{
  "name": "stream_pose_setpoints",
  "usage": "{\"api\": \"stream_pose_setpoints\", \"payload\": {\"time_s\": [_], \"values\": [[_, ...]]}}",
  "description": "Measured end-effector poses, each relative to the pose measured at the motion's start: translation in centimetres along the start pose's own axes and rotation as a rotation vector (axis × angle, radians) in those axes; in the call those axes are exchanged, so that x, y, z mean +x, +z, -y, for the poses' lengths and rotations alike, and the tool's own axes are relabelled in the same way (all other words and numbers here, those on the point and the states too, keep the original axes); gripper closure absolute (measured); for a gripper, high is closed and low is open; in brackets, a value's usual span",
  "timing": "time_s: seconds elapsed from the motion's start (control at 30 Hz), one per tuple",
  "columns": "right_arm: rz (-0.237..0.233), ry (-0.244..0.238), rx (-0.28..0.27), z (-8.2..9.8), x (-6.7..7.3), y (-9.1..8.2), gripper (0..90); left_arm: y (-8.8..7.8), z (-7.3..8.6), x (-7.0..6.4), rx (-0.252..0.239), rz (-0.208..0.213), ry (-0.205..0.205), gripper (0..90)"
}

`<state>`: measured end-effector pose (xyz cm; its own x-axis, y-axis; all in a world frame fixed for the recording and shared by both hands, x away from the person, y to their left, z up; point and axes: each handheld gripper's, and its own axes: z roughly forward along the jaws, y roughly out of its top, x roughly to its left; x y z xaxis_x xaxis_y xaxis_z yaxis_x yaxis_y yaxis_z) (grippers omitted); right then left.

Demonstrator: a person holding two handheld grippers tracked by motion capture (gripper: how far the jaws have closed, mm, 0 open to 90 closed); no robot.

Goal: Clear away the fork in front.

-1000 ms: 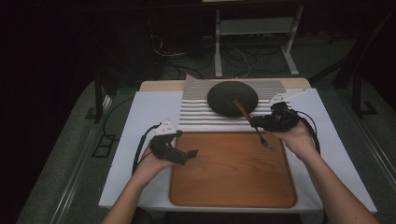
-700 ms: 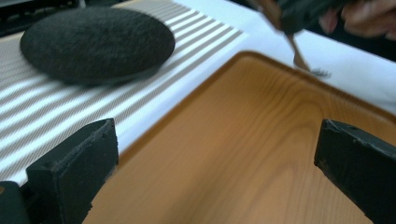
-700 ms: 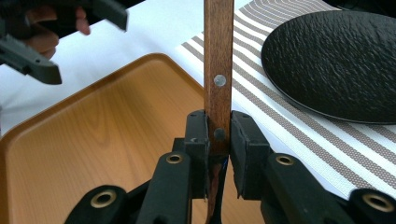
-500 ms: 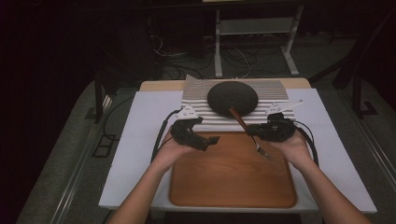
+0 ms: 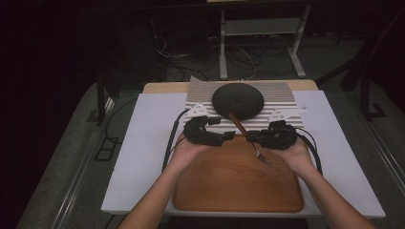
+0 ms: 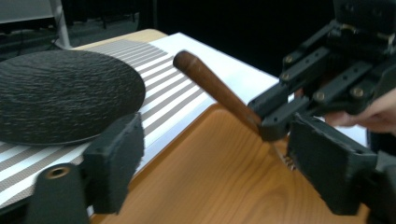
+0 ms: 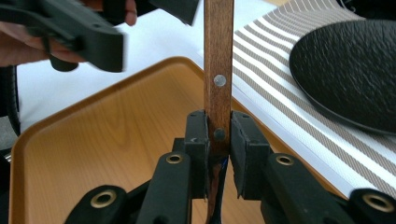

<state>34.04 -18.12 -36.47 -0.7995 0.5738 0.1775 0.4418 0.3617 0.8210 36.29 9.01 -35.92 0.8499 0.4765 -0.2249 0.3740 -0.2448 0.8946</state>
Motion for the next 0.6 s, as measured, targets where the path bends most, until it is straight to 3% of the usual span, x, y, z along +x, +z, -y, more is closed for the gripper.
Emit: {"api": "stream_pose_setpoints", "payload": {"time_s": [0.6], "values": [[-0.008, -0.044, -0.033, -0.5, 1.7, 1.1, 76.6, 0.8, 0.1, -0.3, -0.026, 0.055, -0.078, 52.3]]}}
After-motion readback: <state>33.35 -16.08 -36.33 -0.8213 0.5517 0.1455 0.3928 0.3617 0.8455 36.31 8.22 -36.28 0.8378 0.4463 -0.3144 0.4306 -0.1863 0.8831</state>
